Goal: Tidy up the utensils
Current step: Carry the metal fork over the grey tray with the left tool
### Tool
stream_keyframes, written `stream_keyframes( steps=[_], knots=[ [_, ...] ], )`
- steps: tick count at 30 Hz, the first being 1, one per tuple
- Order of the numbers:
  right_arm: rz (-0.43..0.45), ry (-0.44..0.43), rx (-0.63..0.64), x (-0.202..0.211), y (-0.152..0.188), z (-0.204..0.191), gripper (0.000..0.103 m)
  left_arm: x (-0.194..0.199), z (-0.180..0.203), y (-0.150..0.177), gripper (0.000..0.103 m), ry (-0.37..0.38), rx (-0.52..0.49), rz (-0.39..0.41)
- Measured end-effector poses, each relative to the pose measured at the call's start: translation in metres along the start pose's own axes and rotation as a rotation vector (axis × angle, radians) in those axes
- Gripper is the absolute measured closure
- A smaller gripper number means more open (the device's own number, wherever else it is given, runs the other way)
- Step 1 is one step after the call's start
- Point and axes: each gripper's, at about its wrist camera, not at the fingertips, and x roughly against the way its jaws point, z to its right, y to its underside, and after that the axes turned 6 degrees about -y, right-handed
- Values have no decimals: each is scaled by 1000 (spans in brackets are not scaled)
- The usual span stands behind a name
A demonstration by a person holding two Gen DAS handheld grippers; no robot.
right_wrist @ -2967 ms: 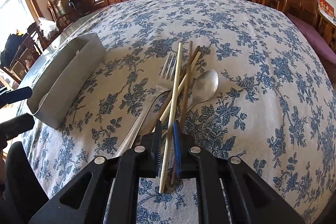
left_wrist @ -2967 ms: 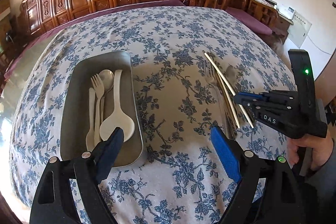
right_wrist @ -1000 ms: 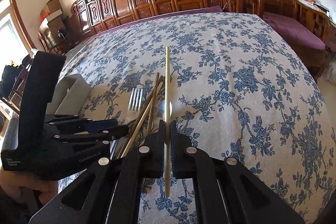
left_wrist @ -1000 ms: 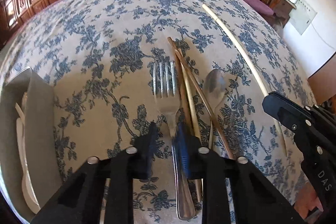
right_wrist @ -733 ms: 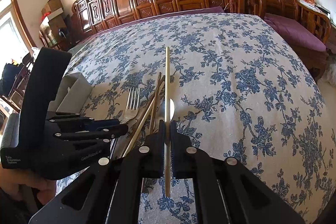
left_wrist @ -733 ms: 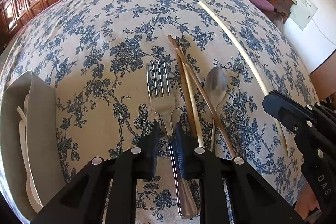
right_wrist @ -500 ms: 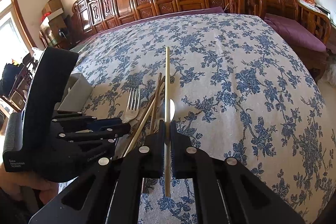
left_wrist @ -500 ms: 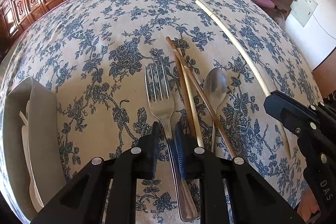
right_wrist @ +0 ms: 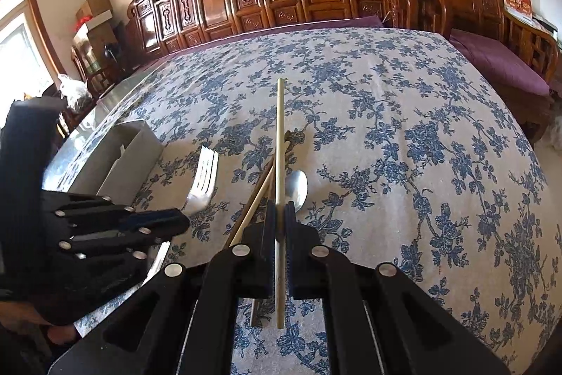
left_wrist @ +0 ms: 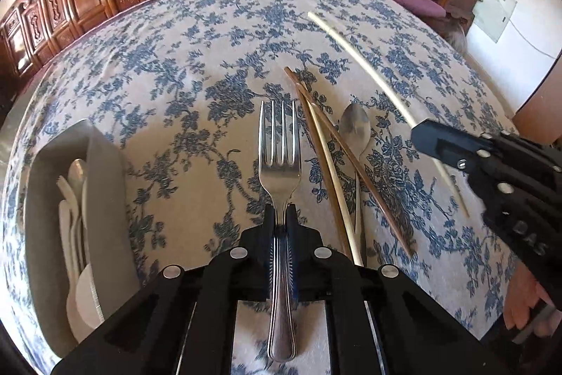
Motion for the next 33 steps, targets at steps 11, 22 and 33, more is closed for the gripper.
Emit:
stream_keyframes(
  steps=[11, 22, 33],
  knots=[
    [-16, 3, 46, -2, 5, -17, 97, 24, -18, 2, 97, -16, 1, 52],
    [-11, 4, 20, 0, 5, -9, 96, -19, -13, 6, 97, -24, 4, -42],
    [-16, 3, 32, -2, 5, -12, 96, -19, -12, 15, 96, -21, -19, -67]
  ],
)
